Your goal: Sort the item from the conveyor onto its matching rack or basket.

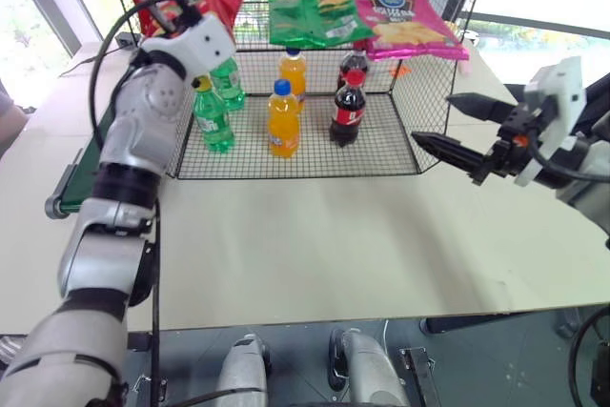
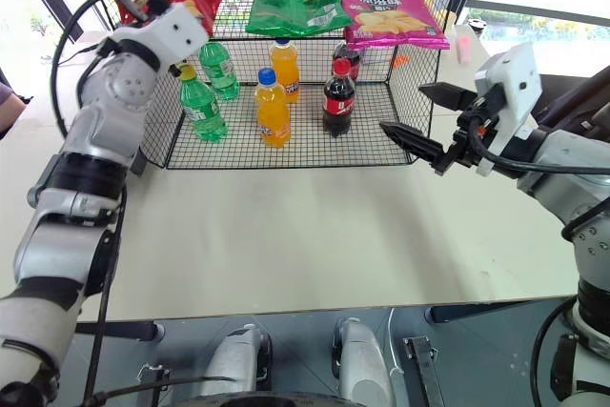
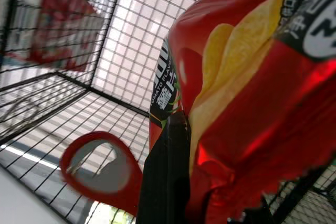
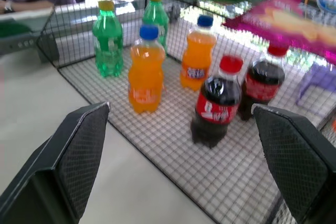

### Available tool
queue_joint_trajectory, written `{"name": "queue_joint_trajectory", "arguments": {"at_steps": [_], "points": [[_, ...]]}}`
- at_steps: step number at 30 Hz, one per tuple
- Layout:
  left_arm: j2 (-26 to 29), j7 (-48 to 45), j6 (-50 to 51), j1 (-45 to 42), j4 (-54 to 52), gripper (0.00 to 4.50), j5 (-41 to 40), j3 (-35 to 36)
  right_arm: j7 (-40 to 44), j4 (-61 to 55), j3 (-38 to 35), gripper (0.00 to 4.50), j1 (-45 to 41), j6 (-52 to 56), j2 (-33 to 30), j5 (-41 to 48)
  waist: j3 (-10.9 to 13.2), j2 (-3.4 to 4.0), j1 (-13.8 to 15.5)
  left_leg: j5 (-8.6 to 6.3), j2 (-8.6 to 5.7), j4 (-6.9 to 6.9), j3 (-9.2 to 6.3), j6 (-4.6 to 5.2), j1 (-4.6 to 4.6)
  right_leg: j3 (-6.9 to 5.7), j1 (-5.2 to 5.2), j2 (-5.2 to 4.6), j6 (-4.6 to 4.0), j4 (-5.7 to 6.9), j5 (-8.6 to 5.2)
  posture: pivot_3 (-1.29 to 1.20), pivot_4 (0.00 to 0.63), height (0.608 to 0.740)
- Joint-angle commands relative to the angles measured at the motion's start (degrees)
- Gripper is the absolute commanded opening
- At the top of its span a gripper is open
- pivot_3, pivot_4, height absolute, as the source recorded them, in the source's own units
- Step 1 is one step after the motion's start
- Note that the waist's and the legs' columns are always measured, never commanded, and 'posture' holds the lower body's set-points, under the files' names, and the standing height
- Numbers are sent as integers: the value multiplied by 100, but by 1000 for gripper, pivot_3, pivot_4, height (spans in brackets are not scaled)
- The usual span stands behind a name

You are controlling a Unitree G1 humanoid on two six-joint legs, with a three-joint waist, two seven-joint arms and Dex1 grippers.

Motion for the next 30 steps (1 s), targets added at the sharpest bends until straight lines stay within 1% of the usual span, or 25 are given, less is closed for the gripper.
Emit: {"name": "queue_joint_trajectory", "arguments": {"at_steps": [1, 4, 6, 8, 11, 14, 15, 19, 20, 23, 26, 30], "points": [[-129, -50, -387, -646, 764, 163, -171, -166, 41, -197, -213, 4500, -1, -31, -114, 92, 0, 0, -7, -1, 0, 0, 1, 1, -1, 0, 0, 0, 0, -3, 0, 0, 150, 740], [-326, 125, -587, -990, 1357, 163, -168, -427, 19, -241, -214, 4500, 79, -56, -92, 88, 0, 0, 19, -2, -2, 0, 0, 4, -1, 0, 1, -1, 6, -2, -3, 0, 150, 740], [-412, 221, -637, -1104, 1562, 681, -229, -497, 16, -271, -230, 4500, 147, -68, -90, 75, 0, 0, 90, -2, -2, 1, -4, 4, 3, -1, 2, -1, 4, 4, -4, 0, 150, 740], [-410, 215, -684, -1143, 1656, 1431, -270, -548, 3, -297, -264, 4500, 194, -65, -93, 82, 0, 0, 142, -2, -2, 4, -4, 3, 6, -1, 3, -1, 6, 4, -11, 0, 150, 740], [-331, 179, -733, -1152, 1669, 2903, -238, -677, -10, -313, -305, 4500, 245, -63, -94, 89, -1, 0, 150, -2, -2, 7, -5, 3, 11, -1, 13, -4, 0, 3, -21, 0, 150, 740], [-131, -51, -640, -979, 1150, 4443, -241, -730, -10, -307, -300, 4500, 281, -86, -81, 73, -2, 2, 147, -2, -5, 6, -5, 3, 12, -1, 16, -7, 1, 2, -22, 0, 150, 740], [-81, -123, -610, -918, 976, 4443, -256, -742, -12, -306, -297, 4500, 285, -91, -77, 71, -2, 2, 142, -2, -5, 6, -5, 3, 11, -1, 16, -7, 0, 2, -22, 0, 150, 740], [154, -748, -175, -279, -634, 4443, -483, -578, -10, -301, -301, 4500, 310, -96, -72, 75, -2, 2, 125, -2, -3, 3, -3, 3, 7, 0, 6, -5, -14, 4, -12, 0, 150, 740], [257, -1099, 122, 118, -1460, 4443, -621, -463, -5, -278, -280, 4500, 315, -106, -59, 62, -2, 2, 128, -2, -4, 2, -2, 3, 6, 0, 4, -5, -8, 5, -9, 0, 150, 740], [455, -1755, 808, 991, -3205, 4443, -857, -158, 14, -195, -179, 4500, 287, -143, -15, 12, -2, 3, 123, -2, -4, -2, -1, 4, 5, 1, 2, -5, 7, 6, -5, 0, 150, 740], [479, -1950, 1222, 1410, -3896, 4443, -964, 49, 39, -89, -43, 4500, 201, -196, 27, -40, -2, 2, 125, -2, -4, 1, -2, 4, 7, 2, 3, -3, 8, 11, -4, 0, 150, 740], [528, -2072, 1461, 1745, -4245, 4443, -1111, 224, 81, -4, 56, 4500, 124, -241, 43, -89, -1, 2, 124, 0, -3, 8, -7, 3, 8, 2, 4, -1, -16, 11, -11, 0, 150, 740]]}}
